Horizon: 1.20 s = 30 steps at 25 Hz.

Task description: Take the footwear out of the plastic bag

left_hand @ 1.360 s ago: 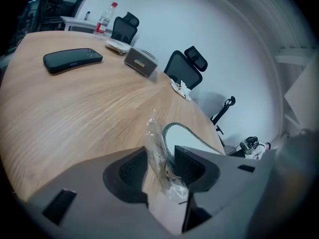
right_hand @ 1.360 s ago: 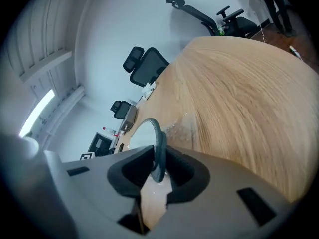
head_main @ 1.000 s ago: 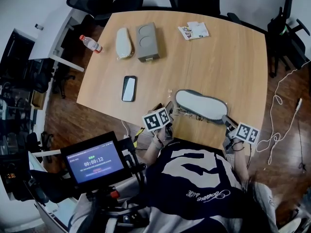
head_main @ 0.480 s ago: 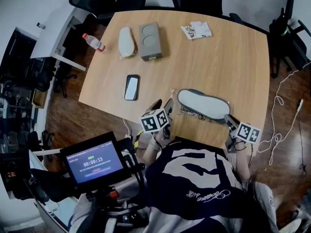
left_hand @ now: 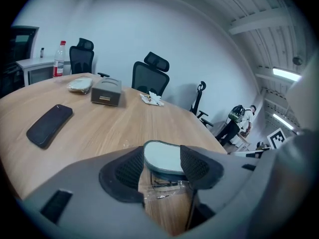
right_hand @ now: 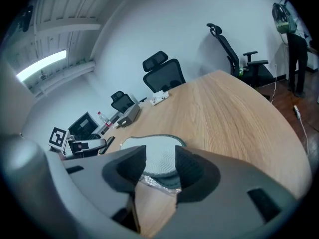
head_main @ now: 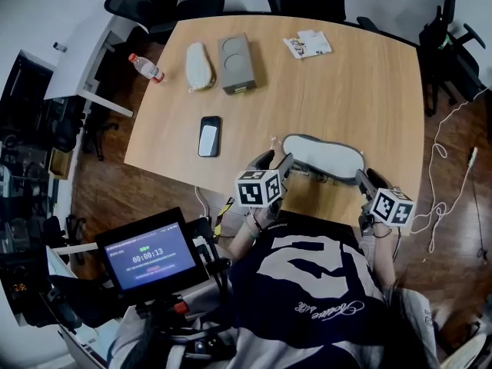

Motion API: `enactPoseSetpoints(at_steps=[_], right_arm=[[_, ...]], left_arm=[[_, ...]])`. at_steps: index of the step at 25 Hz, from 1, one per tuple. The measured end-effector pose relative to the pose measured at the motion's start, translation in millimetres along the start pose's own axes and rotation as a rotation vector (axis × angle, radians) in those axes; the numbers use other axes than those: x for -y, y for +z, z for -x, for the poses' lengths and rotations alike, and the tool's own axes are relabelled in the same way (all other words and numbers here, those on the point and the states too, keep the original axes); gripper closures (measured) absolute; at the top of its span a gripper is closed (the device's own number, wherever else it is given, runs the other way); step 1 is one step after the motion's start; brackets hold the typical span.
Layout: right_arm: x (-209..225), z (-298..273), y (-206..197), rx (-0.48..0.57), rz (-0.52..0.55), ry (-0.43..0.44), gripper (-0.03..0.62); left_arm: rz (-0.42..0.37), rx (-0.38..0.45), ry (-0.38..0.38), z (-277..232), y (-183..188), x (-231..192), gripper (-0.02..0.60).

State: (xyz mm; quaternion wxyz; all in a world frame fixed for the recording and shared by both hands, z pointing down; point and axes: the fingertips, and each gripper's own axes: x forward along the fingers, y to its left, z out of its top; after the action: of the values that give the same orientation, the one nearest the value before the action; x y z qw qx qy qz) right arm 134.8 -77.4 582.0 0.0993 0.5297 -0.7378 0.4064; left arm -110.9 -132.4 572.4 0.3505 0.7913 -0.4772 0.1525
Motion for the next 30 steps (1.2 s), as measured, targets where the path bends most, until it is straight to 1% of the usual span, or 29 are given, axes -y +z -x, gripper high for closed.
enactPoseSetpoints(at_steps=[3, 6, 10, 12, 14, 15, 16, 17, 20, 22, 25, 28, 30], right_arm=[[-20.5, 13.3, 11.0, 0.062, 0.003, 0.02, 0.425], [-41.6, 23.0, 17.0, 0.112, -0.004, 0.053, 0.425], [-62.7, 32.7, 9.0, 0.121, 0.008, 0.092, 0.437], [-71.5, 35.4, 3.2, 0.115, 0.022, 0.111, 0.453], [-79.6, 38.9, -3.8, 0.108, 0.034, 0.135, 0.454], [-82.4, 41.9, -8.1, 0.105, 0.036, 0.148, 0.469], [-83.9, 46.3, -13.0, 0.101, 0.035, 0.16, 0.482], [-84.1, 52.4, -18.3, 0.096, 0.035, 0.17, 0.488], [-81.9, 70.3, -34.1, 0.071, 0.049, 0.183, 0.5], [-82.4, 72.4, -39.7, 0.054, 0.071, 0.172, 0.531], [-83.2, 83.5, -54.0, 0.03, 0.12, 0.164, 0.531], [-76.9, 127.6, -88.2, 0.033, 0.128, 0.181, 0.554], [-72.4, 152.1, -106.2, 0.039, 0.128, 0.19, 0.554]], left_arm=[[-0.015, -0.015, -0.044, 3.1, -4.2, 14.2, 0.347], [-0.05, -0.028, -0.07, 5.1, -7.6, 29.5, 0.347], [-0.076, -0.044, -0.1, 6.2, -16.4, 54.4, 0.355], [-0.089, -0.045, -0.112, 8.5, -20.7, 67.2, 0.414], [-0.112, -0.052, -0.119, 11.7, -28.3, 79.8, 0.452], [-0.123, -0.057, -0.118, 13.8, -33.9, 86.1, 0.479], [-0.134, -0.061, -0.114, 16.5, -40.7, 93.1, 0.515], [-0.143, -0.065, -0.11, 19.5, -48.4, 101.2, 0.575], [-0.153, -0.075, -0.11, 27.6, -68.8, 124.4, 0.578], [-0.15, -0.079, -0.103, 30.0, -72.6, 129.6, 0.578], [-0.143, -0.079, -0.088, 39.7, -84.8, 141.6, 0.578], [-0.137, -0.08, -0.071, 65.9, -126.8, 173.8, 0.578], [-0.13, -0.085, -0.064, 80.6, -152.7, 190.8, 0.578]])
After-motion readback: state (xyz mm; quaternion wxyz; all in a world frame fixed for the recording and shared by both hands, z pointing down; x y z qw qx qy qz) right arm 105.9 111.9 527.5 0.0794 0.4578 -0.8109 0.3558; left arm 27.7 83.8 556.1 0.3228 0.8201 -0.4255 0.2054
